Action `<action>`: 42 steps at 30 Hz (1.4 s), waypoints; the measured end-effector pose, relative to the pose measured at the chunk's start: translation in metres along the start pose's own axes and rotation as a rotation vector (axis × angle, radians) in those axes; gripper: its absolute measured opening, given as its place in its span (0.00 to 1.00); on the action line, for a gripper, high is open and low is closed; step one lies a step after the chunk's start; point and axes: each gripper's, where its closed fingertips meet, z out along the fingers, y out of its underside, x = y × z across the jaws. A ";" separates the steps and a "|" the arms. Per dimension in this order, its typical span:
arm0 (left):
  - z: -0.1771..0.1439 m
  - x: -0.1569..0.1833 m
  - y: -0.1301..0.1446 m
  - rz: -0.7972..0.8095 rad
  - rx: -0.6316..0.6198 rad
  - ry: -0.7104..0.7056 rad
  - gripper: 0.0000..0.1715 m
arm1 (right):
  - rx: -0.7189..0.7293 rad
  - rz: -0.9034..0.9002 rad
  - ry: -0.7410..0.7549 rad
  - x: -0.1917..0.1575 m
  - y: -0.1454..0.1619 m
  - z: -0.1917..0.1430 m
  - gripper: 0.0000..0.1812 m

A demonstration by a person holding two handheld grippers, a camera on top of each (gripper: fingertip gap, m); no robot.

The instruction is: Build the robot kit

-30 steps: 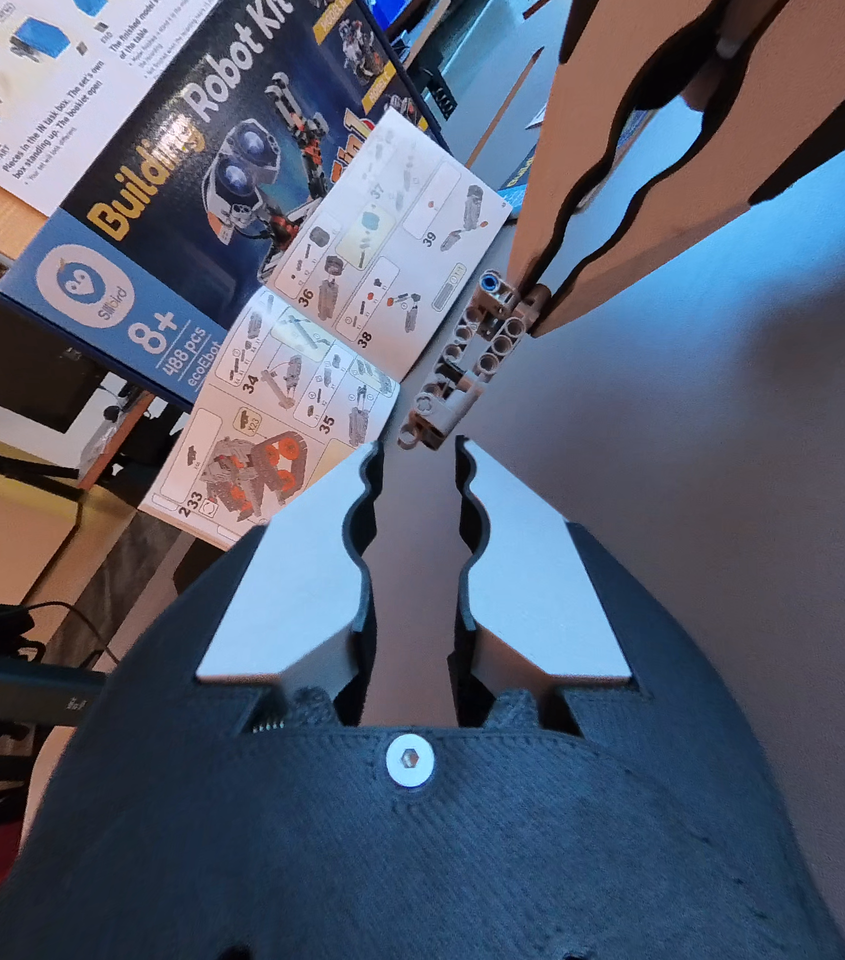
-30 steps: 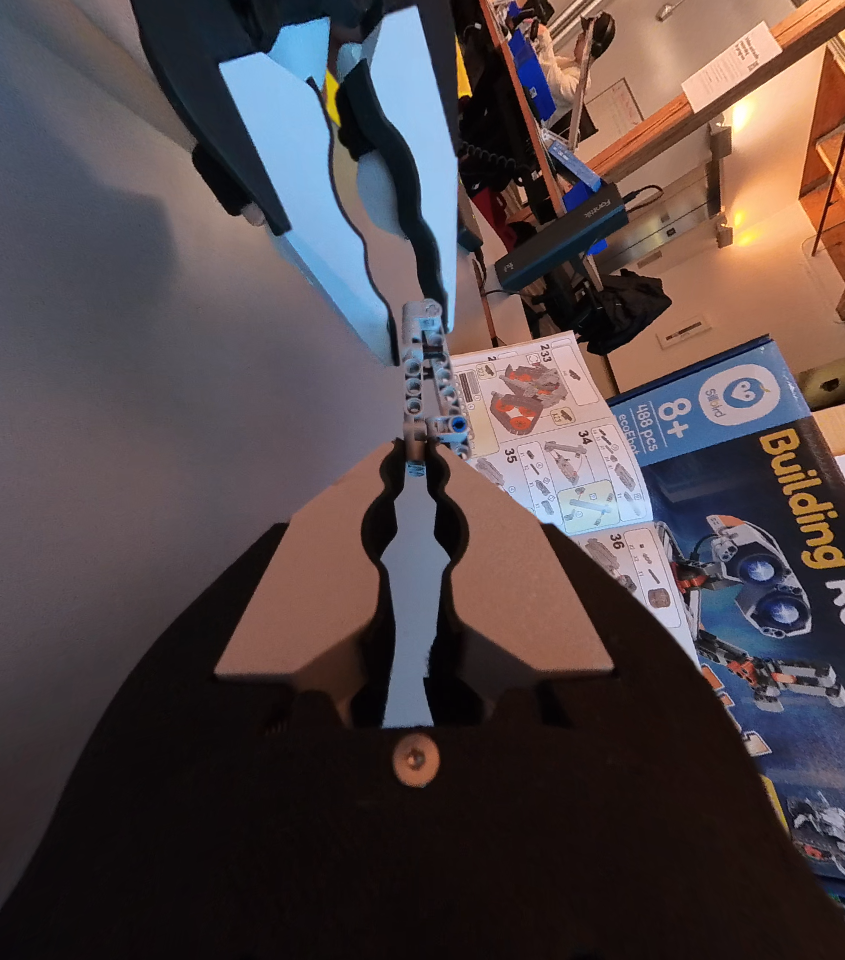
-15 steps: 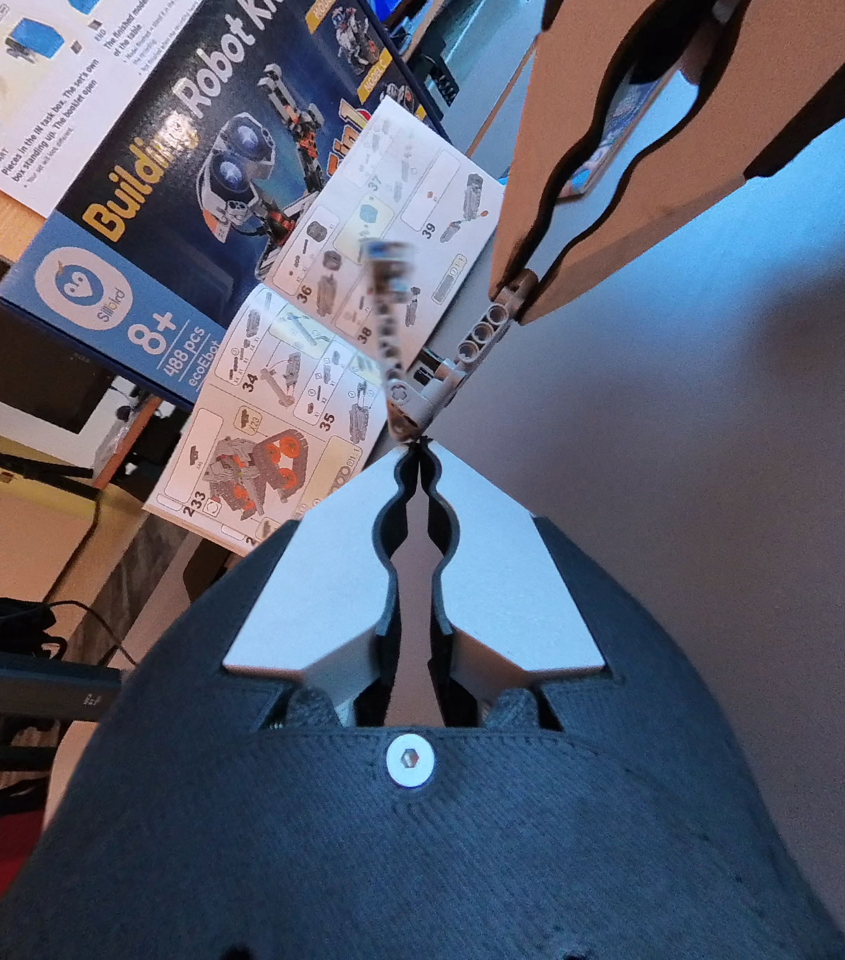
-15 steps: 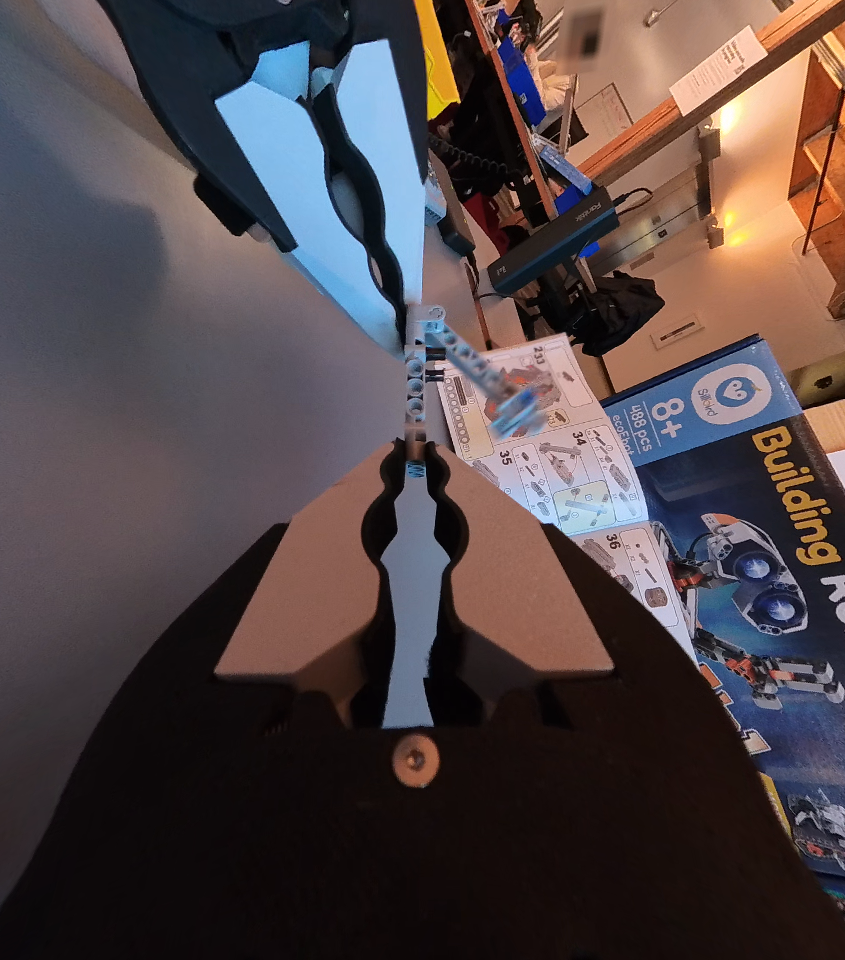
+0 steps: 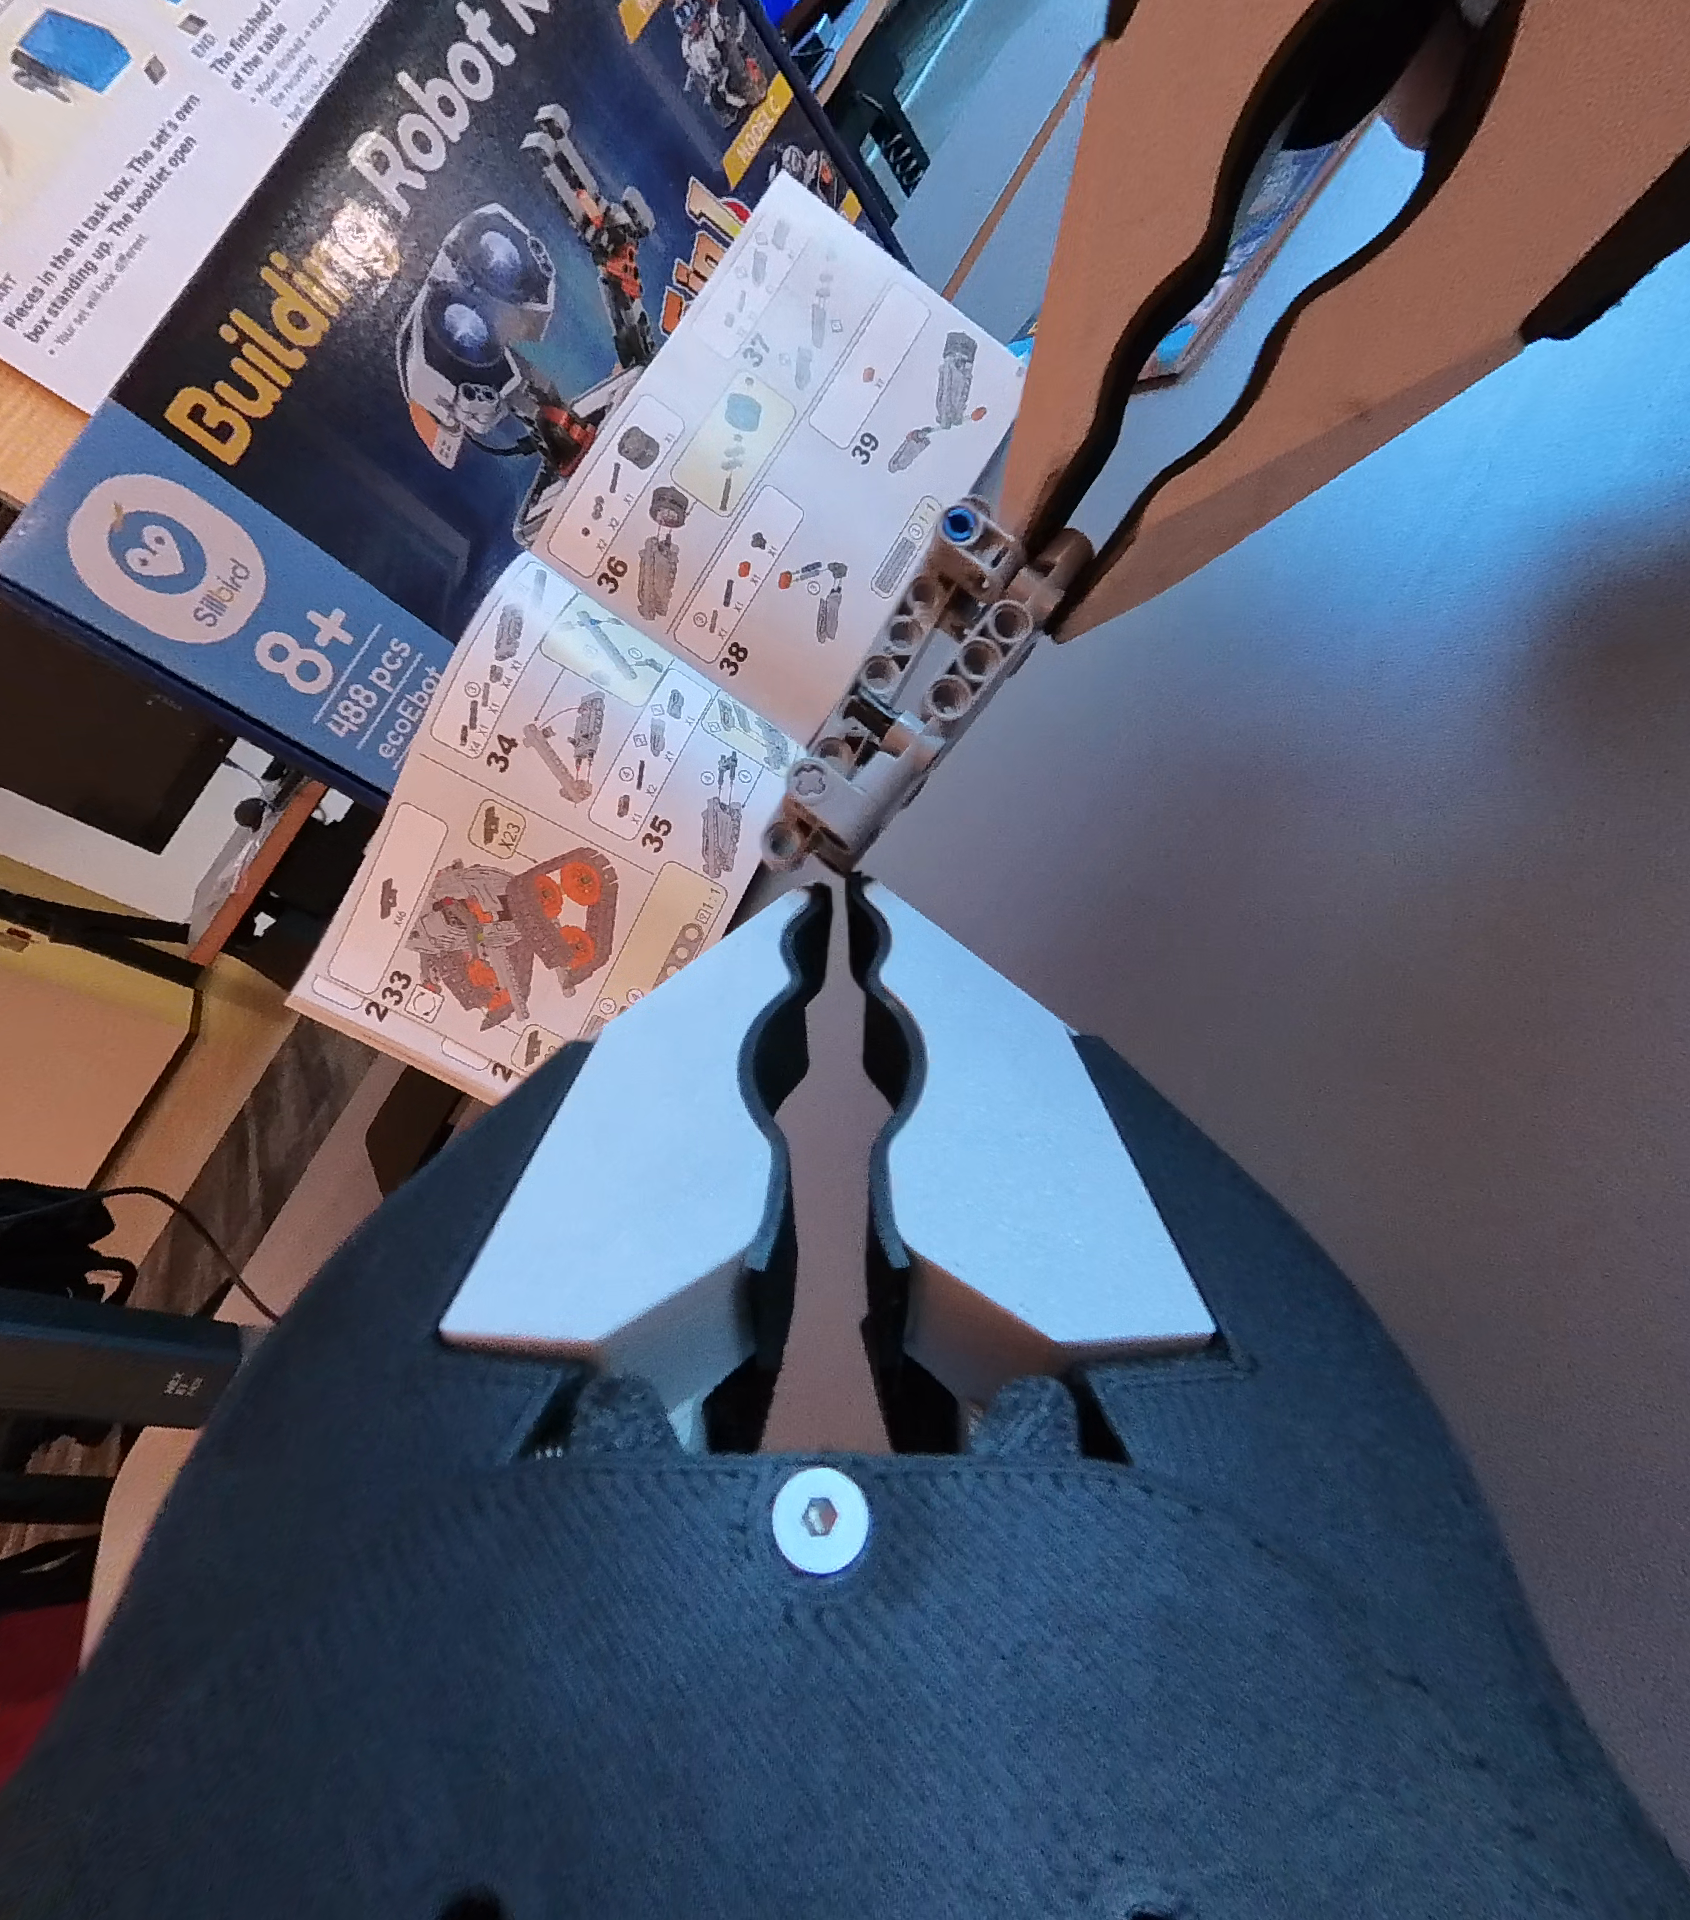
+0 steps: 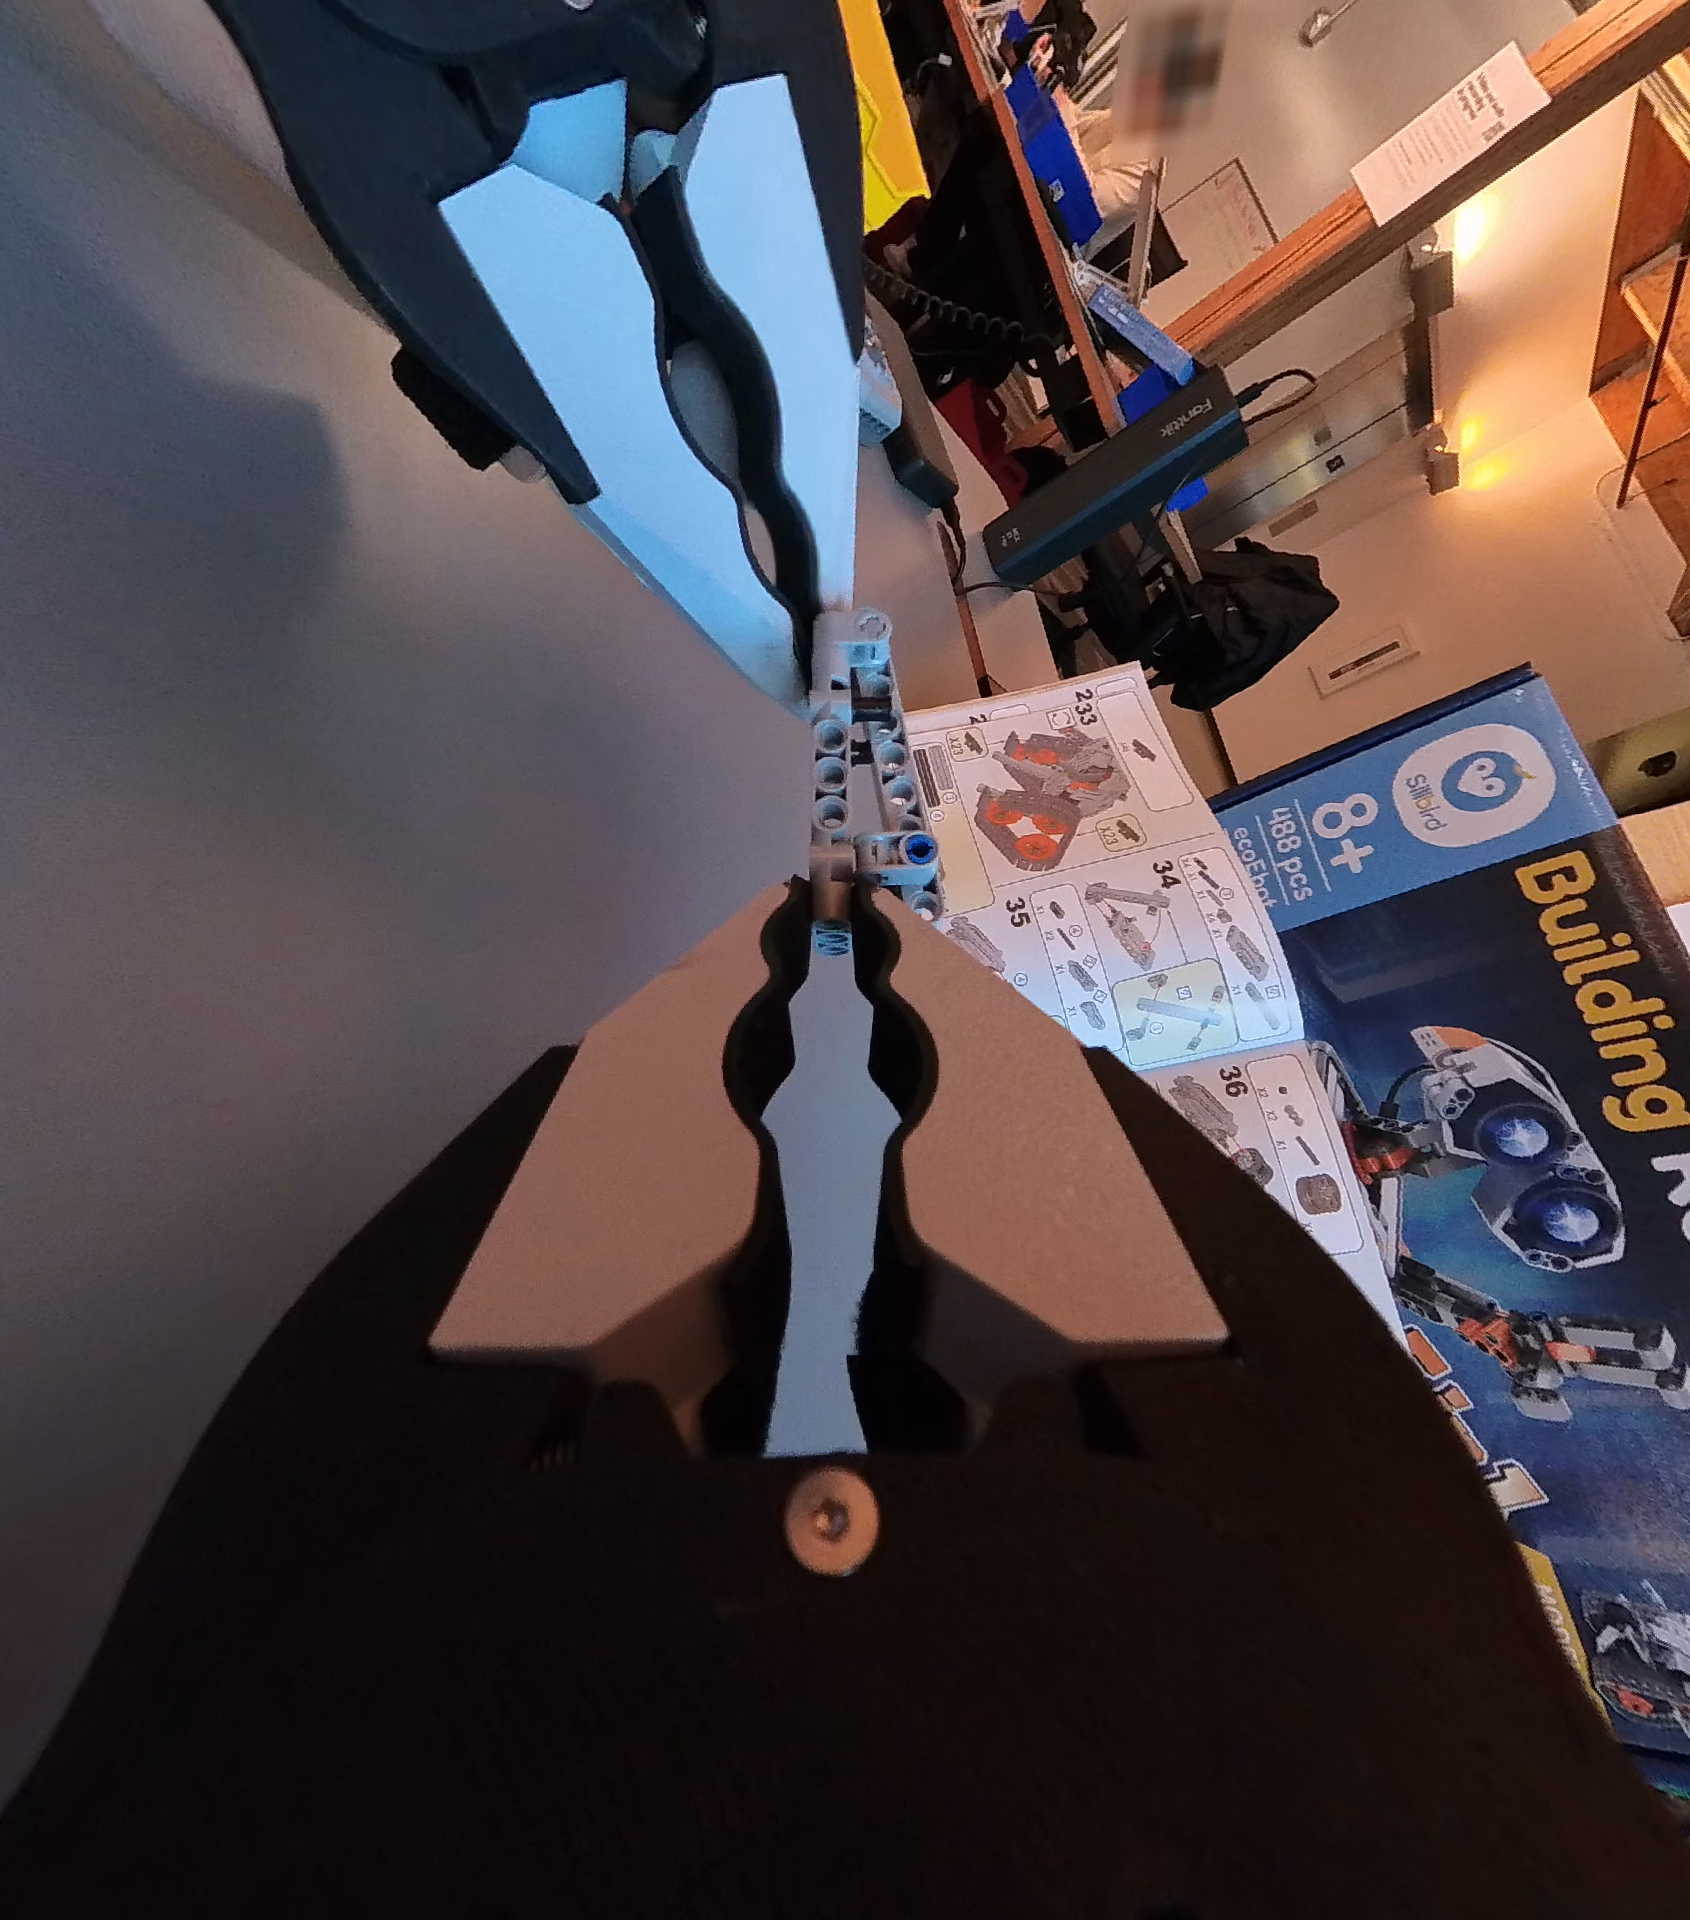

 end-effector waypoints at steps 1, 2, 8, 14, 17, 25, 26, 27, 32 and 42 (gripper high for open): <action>0.000 -0.001 0.000 -0.007 0.001 0.000 0.01 | 0.001 0.000 0.000 0.000 0.000 0.000 0.04; 0.000 -0.001 0.000 -0.015 0.003 0.001 0.02 | 0.002 0.000 0.000 0.000 0.000 0.000 0.04; 0.000 -0.001 0.003 -0.014 -0.010 0.004 0.01 | -0.003 -0.014 -0.008 -0.003 -0.002 0.001 0.04; 0.001 -0.004 0.012 -0.021 -0.049 0.014 0.05 | -0.009 -0.019 -0.008 -0.003 -0.002 0.003 0.04; -0.001 -0.019 0.035 -0.036 -0.145 -0.006 0.07 | -0.018 -0.018 -0.011 -0.003 0.000 0.004 0.04; -0.011 0.001 0.003 -0.669 0.084 0.433 0.21 | -0.022 0.002 -0.032 -0.010 0.005 0.017 0.04; -0.012 0.004 0.002 -0.640 0.093 0.441 0.20 | -0.017 0.012 -0.038 -0.011 0.006 0.020 0.04; -0.011 0.004 0.004 -0.593 0.089 0.421 0.20 | -0.018 0.014 -0.054 -0.015 0.009 0.024 0.04; -0.008 0.021 0.013 -0.498 0.003 0.441 0.25 | -0.029 -0.006 -0.102 -0.026 0.025 0.032 0.04; -0.006 0.031 0.005 -0.761 0.029 0.606 0.17 | 0.022 -0.056 -0.106 -0.031 0.006 0.032 0.04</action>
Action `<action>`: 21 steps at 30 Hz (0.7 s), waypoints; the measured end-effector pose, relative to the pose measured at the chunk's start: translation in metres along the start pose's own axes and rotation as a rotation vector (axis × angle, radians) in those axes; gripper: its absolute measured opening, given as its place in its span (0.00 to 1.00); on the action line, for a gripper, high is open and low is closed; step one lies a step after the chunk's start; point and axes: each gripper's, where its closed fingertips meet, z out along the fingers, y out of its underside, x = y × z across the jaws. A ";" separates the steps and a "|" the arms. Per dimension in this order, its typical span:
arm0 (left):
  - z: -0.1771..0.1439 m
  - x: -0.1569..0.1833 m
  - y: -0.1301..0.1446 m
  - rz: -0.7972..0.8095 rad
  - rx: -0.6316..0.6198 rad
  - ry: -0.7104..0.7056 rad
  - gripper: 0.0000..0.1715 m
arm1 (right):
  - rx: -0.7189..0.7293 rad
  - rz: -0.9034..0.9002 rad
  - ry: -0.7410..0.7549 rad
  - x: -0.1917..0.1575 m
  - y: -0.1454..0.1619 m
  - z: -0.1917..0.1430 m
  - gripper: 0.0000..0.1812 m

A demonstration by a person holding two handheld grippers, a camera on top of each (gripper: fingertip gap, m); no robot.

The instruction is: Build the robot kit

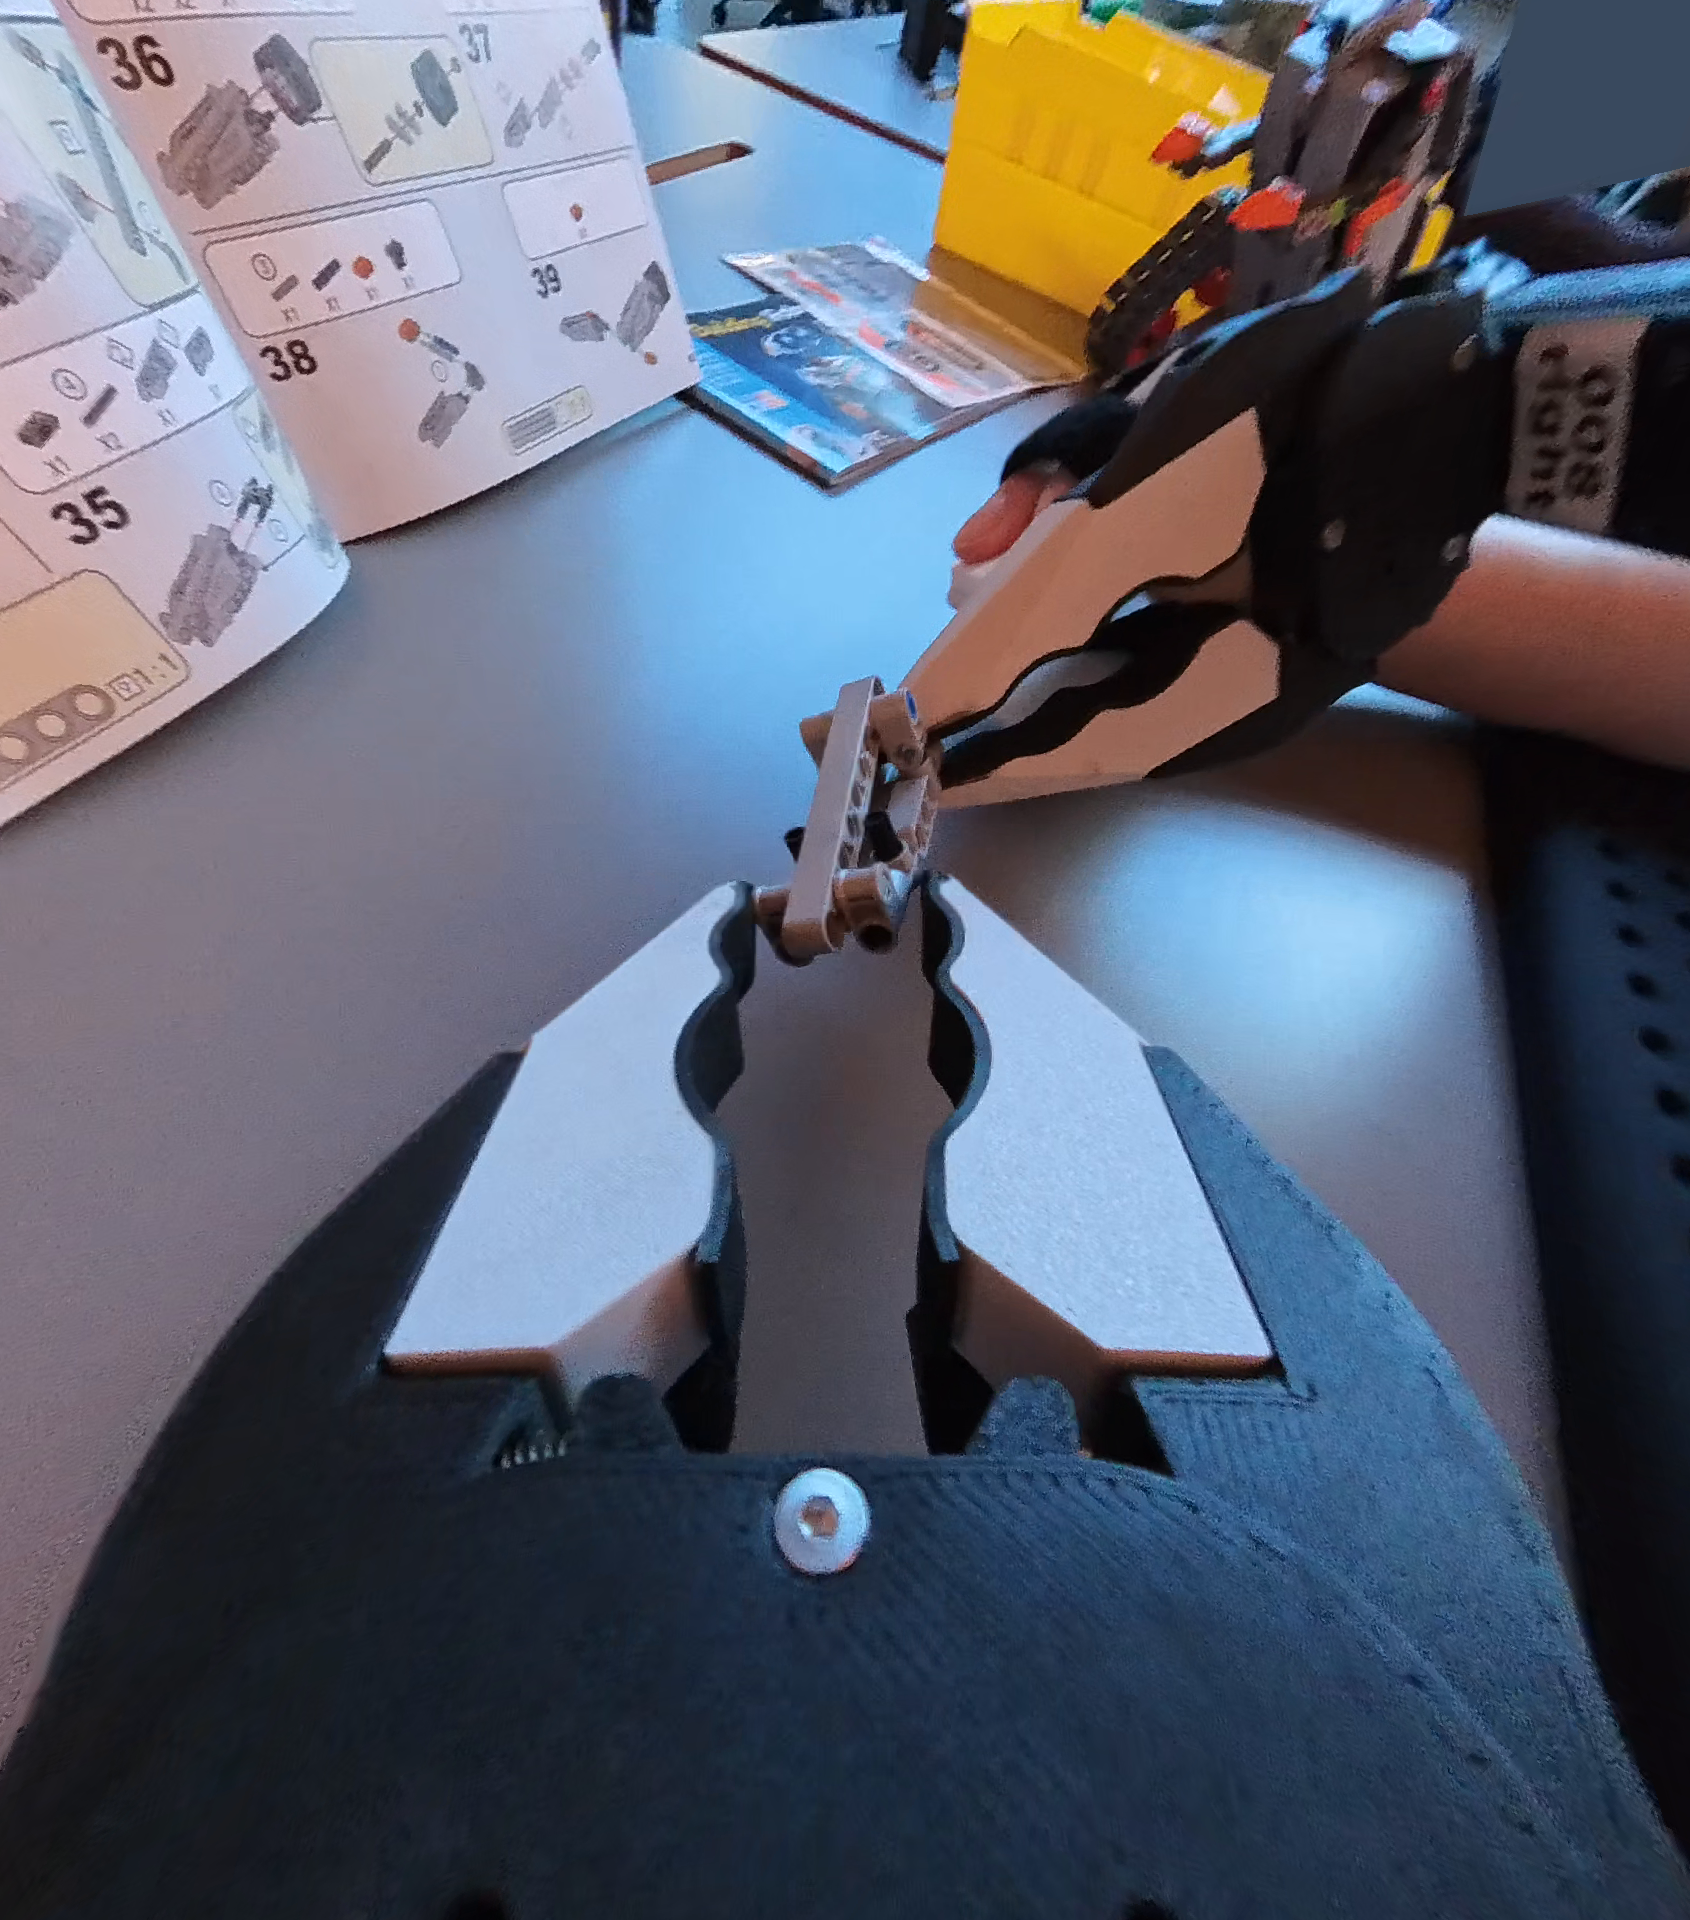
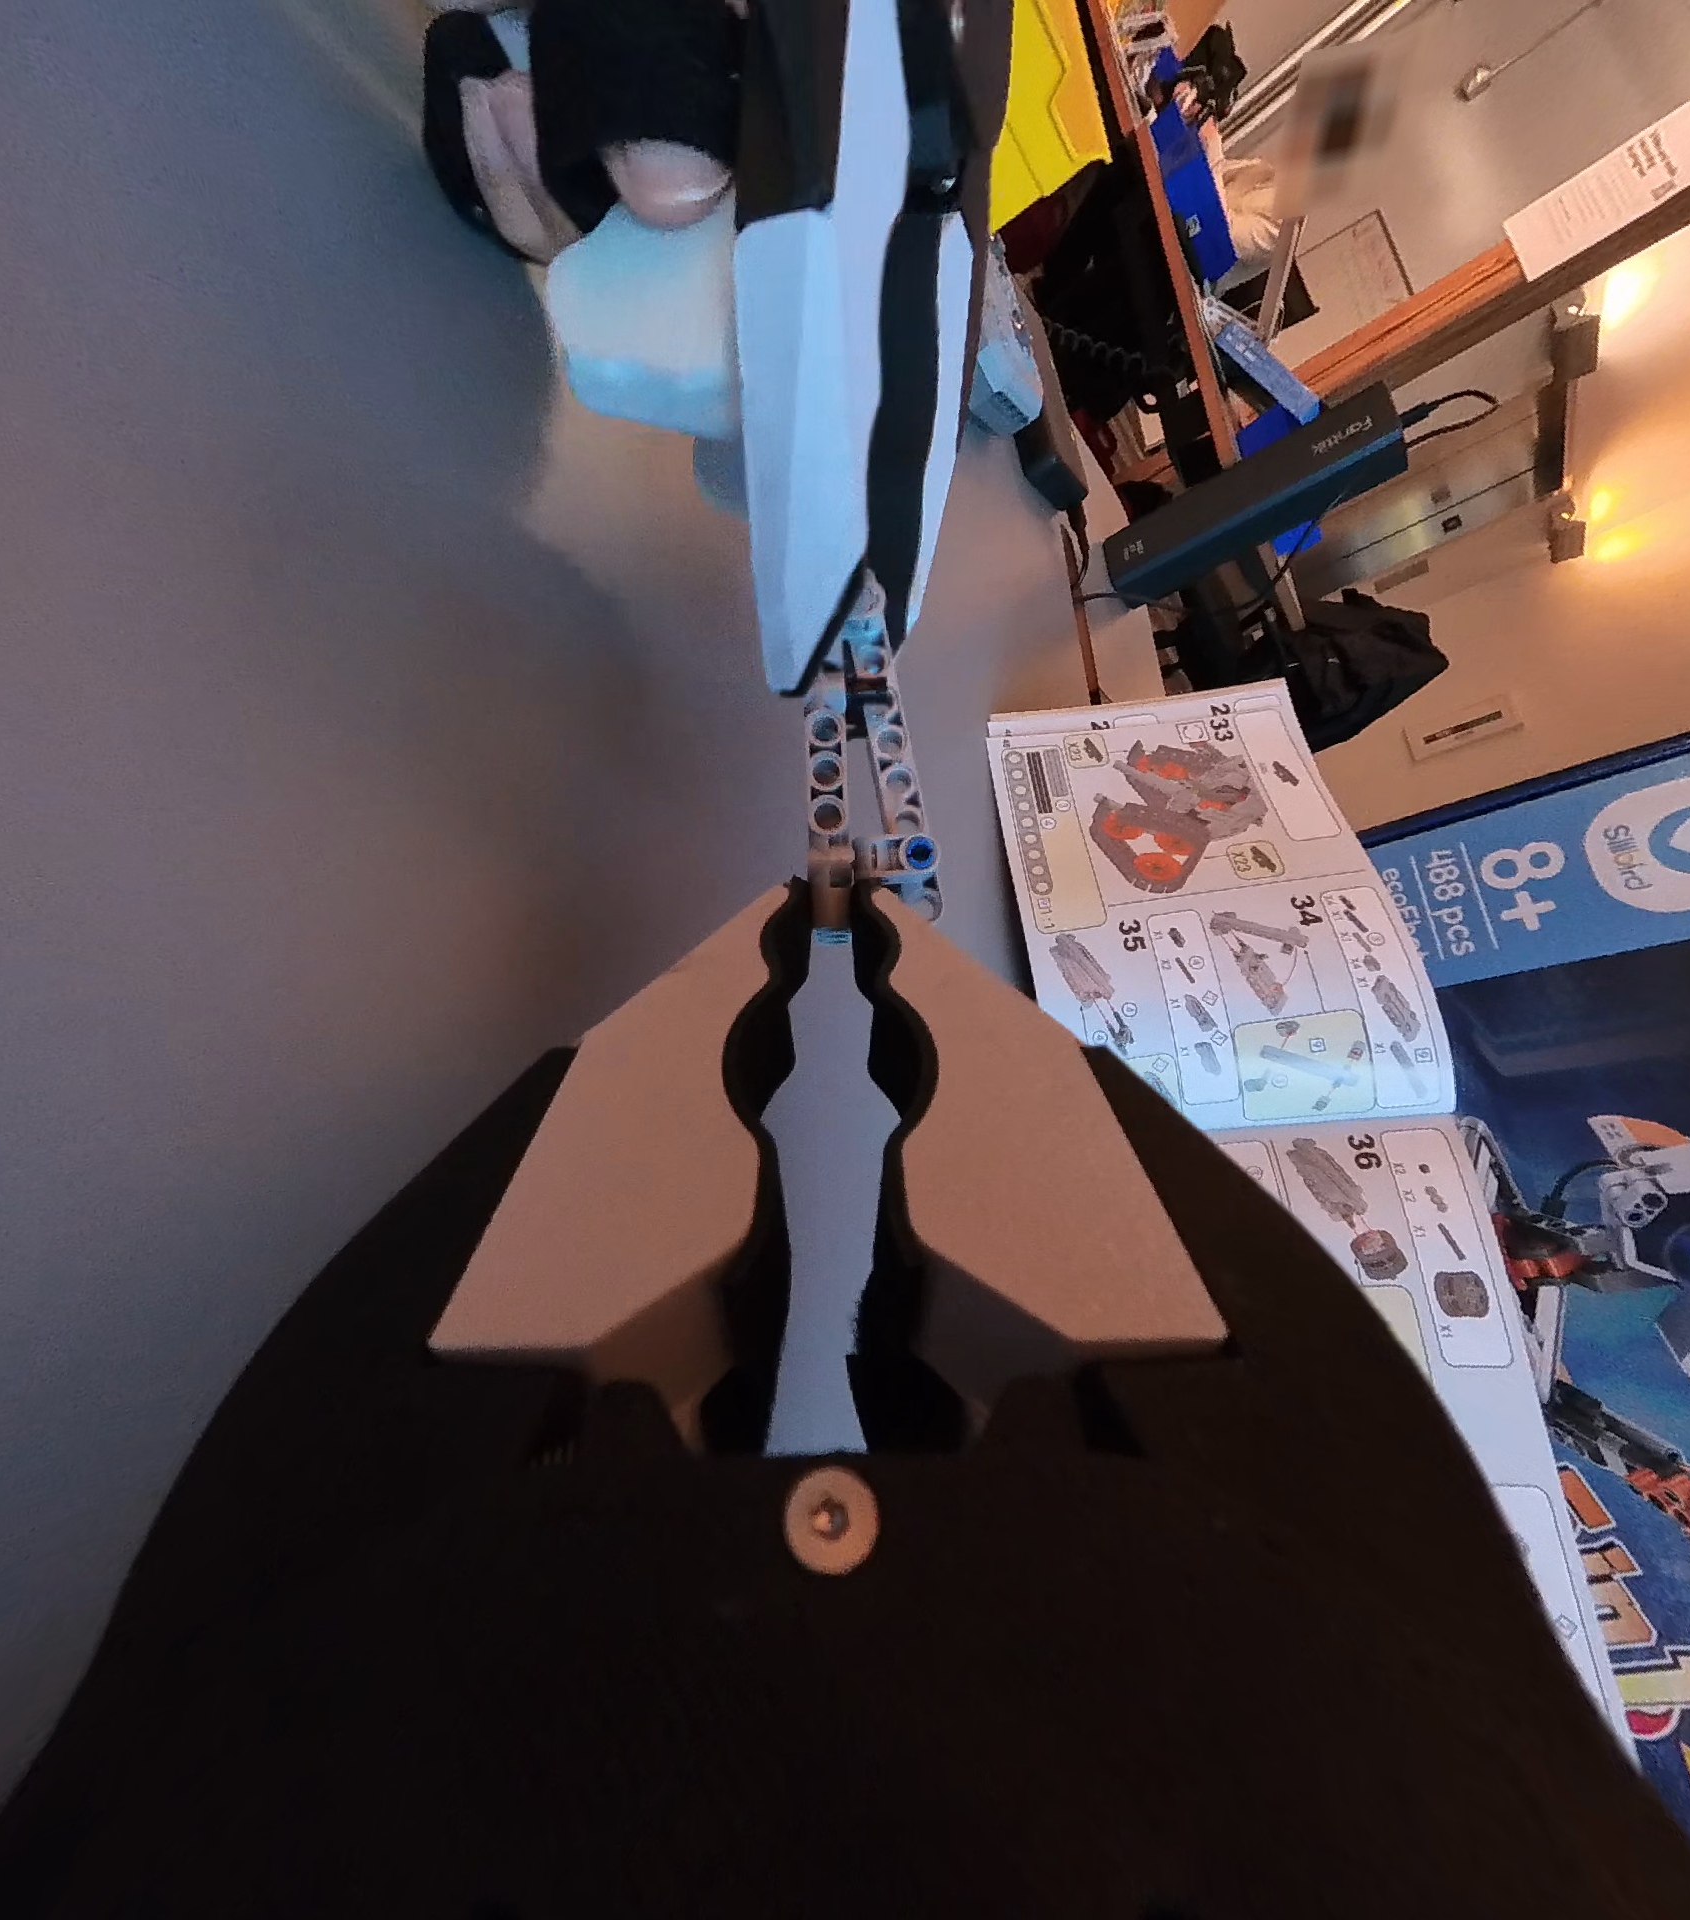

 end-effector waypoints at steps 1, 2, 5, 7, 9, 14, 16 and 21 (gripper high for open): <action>-0.001 0.001 -0.002 -0.029 0.014 0.022 0.17 | 0.007 -0.005 0.007 0.001 -0.001 0.000 0.04; -0.002 0.002 -0.004 -0.064 0.028 0.045 0.17 | 0.012 -0.009 0.011 0.002 -0.002 -0.001 0.04; -0.006 0.007 -0.010 -0.180 0.063 0.143 0.14 | 0.037 -0.026 0.027 0.004 -0.007 -0.004 0.04; -0.008 0.013 -0.011 -0.241 0.070 0.217 0.17 | 0.052 -0.042 0.043 0.006 -0.010 -0.006 0.04; -0.006 0.016 -0.009 -0.263 0.056 0.252 0.14 | 0.070 -0.040 0.044 0.007 -0.013 -0.008 0.04; -0.007 0.014 -0.012 -0.271 0.079 0.270 0.13 | 0.095 -0.015 0.064 0.011 -0.013 -0.008 0.04; -0.008 0.011 -0.008 -0.247 0.056 0.257 0.13 | 0.073 -0.017 0.065 0.010 -0.008 -0.005 0.06; -0.019 -0.030 0.007 -0.125 -0.032 0.050 0.14 | -0.003 0.093 0.047 0.012 0.019 0.002 0.12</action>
